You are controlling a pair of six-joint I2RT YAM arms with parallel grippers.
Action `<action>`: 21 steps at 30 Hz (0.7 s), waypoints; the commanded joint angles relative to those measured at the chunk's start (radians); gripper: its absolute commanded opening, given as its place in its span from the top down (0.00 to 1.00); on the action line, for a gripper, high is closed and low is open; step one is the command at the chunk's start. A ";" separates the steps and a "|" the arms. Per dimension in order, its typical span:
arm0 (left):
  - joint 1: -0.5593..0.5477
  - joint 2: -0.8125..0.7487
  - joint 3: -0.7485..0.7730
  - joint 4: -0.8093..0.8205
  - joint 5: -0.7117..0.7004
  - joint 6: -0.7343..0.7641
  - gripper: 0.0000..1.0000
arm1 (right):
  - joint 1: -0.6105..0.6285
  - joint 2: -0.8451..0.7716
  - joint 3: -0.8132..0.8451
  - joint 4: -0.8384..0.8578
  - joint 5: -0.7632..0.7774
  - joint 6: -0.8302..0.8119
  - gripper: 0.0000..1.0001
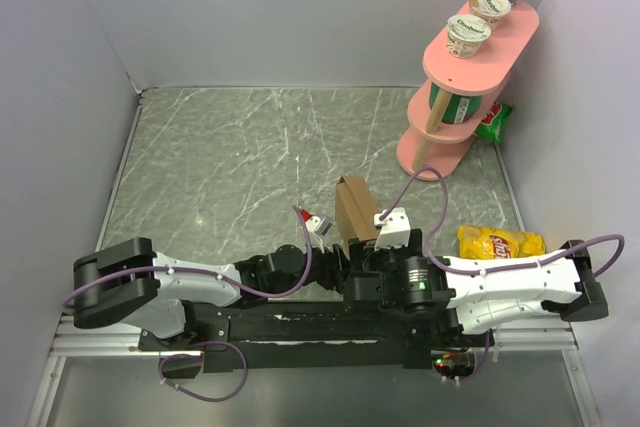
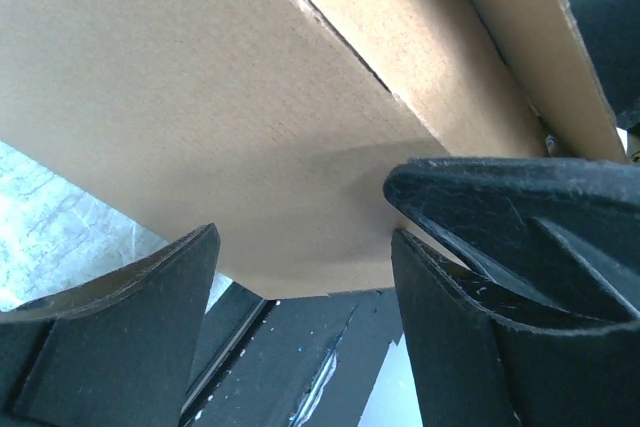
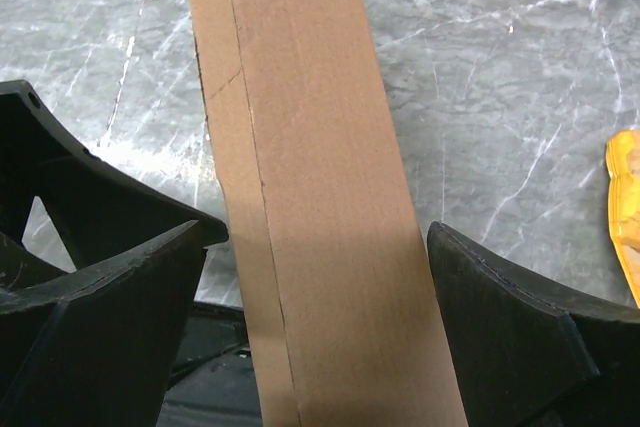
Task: Fold the paper box
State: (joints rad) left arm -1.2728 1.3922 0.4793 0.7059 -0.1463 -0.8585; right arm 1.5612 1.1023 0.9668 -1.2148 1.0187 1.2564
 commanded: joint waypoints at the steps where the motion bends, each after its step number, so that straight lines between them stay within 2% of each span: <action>1: 0.044 -0.027 0.018 0.165 0.014 -0.023 0.24 | 0.023 0.025 0.064 0.048 -0.089 0.043 0.00; 4: 0.088 -0.061 -0.019 0.181 0.043 -0.025 0.23 | 0.023 -0.002 0.121 0.044 -0.089 -0.038 0.00; 13: 0.184 -0.150 -0.013 0.066 0.129 0.041 0.20 | 0.005 -0.031 0.240 0.001 -0.086 -0.172 0.00; 17: 0.205 -0.127 -0.002 0.102 0.181 0.073 0.21 | -0.039 -0.103 0.155 0.066 -0.123 -0.222 0.00; 21: 0.207 -0.072 0.038 0.125 0.224 0.081 0.23 | -0.119 -0.229 -0.005 0.285 -0.221 -0.293 0.01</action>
State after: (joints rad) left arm -1.0691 1.2827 0.4568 0.7513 0.0006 -0.8066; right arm 1.4994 0.9794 1.0794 -1.1179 0.8711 1.0359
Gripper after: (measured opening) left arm 0.778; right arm 0.997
